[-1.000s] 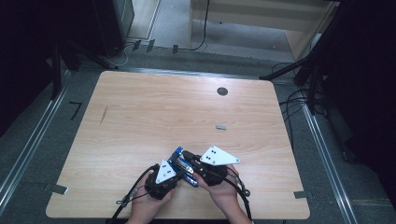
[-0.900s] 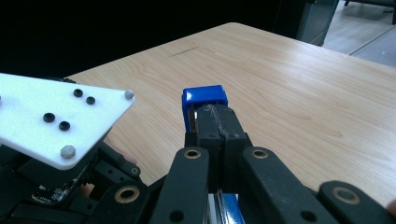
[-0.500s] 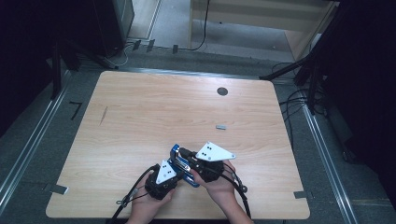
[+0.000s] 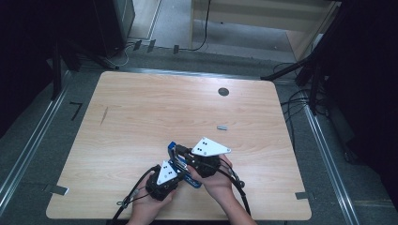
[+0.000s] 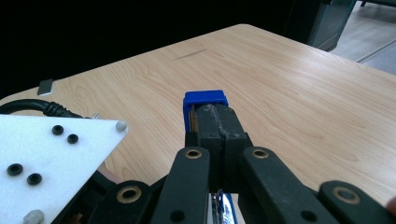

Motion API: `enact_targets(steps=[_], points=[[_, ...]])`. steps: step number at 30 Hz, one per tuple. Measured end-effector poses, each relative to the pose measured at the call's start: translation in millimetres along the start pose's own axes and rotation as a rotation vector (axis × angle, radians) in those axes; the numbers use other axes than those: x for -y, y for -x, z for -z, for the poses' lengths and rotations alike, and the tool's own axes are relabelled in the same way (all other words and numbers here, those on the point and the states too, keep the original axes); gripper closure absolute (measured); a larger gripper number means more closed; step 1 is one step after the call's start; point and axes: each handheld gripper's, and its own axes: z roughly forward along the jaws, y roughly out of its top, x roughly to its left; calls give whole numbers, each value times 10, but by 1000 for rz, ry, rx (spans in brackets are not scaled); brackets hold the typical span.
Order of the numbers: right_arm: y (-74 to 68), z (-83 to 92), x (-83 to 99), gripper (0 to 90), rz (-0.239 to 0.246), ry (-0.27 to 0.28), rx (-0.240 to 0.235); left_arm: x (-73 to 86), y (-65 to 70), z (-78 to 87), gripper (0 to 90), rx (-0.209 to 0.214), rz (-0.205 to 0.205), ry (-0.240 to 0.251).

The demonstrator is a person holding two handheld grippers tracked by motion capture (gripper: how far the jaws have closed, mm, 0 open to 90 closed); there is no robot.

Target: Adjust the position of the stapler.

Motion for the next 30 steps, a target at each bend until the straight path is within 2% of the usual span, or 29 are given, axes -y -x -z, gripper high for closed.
enact_targets(steps=[5, 8, 11, 23, 30], points=[[8, -66, 35, 900, 4, -34, -3, -1, -2, -1, 900, 0, -2, -1], [-27, -148, 80, 900, 31, -59, 7, -1, -3, -1, 900, -1, -3, -1], [-4, -184, 83, 900, 4, -54, -6, -1, -2, -1, 900, -1, -2, -1], [46, -319, 68, 900, -8, -86, -41, -3, 0, 0, 900, -5, -5, -4], [42, -404, 47, 900, -7, -100, -43, -2, 2, 0, 900, -7, -4, -3]])
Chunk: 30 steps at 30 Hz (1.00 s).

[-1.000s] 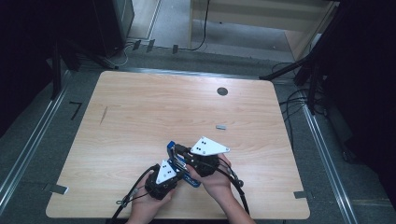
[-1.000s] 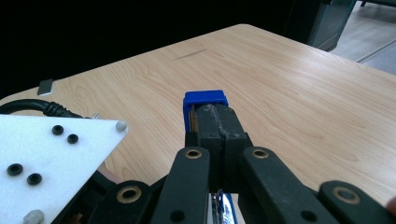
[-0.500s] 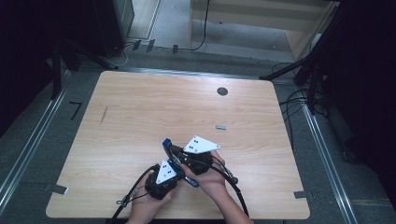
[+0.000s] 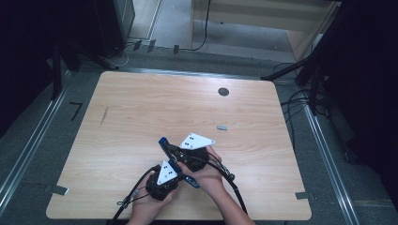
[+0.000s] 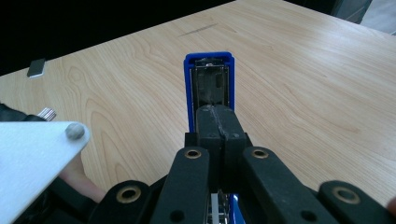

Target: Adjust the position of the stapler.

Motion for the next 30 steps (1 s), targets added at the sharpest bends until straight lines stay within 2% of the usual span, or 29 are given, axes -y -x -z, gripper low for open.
enact_targets(steps=[30], points=[[27, -270, -80, 900, 5, -60, -10, -1, -11, -3, 900, 7, 7, 2]])
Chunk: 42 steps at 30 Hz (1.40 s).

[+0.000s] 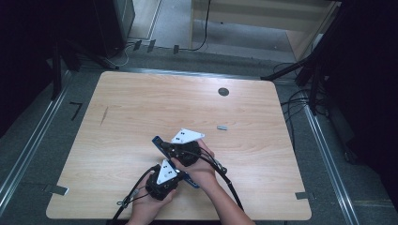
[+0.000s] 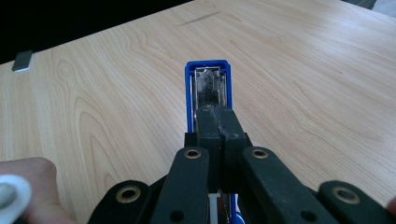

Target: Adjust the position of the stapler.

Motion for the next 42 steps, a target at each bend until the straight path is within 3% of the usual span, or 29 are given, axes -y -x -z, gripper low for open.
enact_targets(steps=[9, 29, 39, 42], points=[[12, -102, -17, 900, -8, -33, -7, -1, -14, 3, 900, -14, 10, 1], [39, -327, -13, 900, -11, -182, -8, -4, -19, 3, 900, -19, 7, -1], [36, -319, -10, 900, -15, -192, -5, -4, -19, 2, 900, -17, 11, 0], [77, -231, -36, 900, -41, -144, -17, -5, -23, -1, 900, -17, 14, 2]])
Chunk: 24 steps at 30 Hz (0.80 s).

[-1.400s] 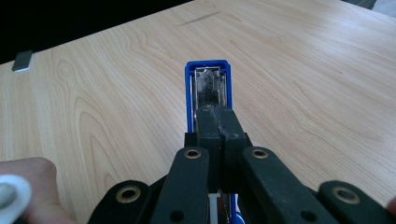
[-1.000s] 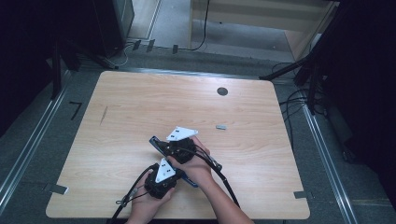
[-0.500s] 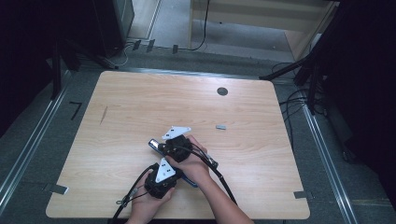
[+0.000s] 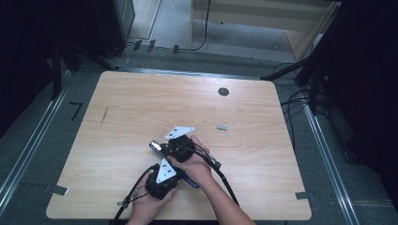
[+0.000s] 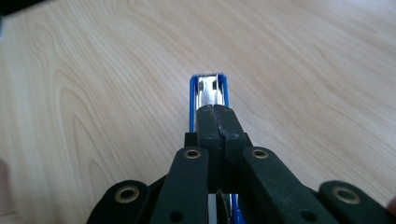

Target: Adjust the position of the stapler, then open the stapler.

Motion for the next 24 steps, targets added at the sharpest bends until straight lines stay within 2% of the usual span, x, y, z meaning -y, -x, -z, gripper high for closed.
enact_targets(steps=[4, 11, 24], points=[[67, 140, -11, 879, -17, 54, -10, -1, -1, 1, 900, -2, 1, -2], [159, 357, 81, 881, -44, 119, 20, 0, -1, 1, 900, 1, 1, -1], [320, 647, 284, 847, -65, 143, 79, 1, 0, 0, 900, 2, 0, 0]])
